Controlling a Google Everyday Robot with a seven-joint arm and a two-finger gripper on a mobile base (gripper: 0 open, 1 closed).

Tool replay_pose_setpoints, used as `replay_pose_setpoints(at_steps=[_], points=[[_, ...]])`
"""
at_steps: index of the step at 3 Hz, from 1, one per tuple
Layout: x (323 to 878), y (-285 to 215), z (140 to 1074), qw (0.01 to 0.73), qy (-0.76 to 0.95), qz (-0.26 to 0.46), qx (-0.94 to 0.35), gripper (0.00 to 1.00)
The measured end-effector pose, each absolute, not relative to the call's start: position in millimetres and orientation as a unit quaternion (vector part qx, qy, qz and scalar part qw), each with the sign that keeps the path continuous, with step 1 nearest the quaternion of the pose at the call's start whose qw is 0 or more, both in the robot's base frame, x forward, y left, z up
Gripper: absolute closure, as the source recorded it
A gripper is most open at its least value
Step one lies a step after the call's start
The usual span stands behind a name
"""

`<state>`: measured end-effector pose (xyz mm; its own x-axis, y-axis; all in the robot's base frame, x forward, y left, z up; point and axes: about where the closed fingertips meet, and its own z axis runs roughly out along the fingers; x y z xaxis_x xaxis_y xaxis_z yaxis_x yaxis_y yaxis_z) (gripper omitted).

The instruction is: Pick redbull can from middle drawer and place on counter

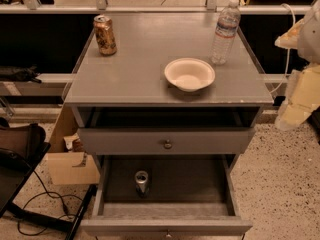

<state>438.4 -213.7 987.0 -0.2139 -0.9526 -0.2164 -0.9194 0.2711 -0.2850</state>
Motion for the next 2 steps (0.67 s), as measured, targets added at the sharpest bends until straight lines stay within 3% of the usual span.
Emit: replay_pose_setpoints(at_steps=[2], points=[[434.6, -205.0, 938.9, 0.204, 0.776, -0.011, -0.596, 0.0]])
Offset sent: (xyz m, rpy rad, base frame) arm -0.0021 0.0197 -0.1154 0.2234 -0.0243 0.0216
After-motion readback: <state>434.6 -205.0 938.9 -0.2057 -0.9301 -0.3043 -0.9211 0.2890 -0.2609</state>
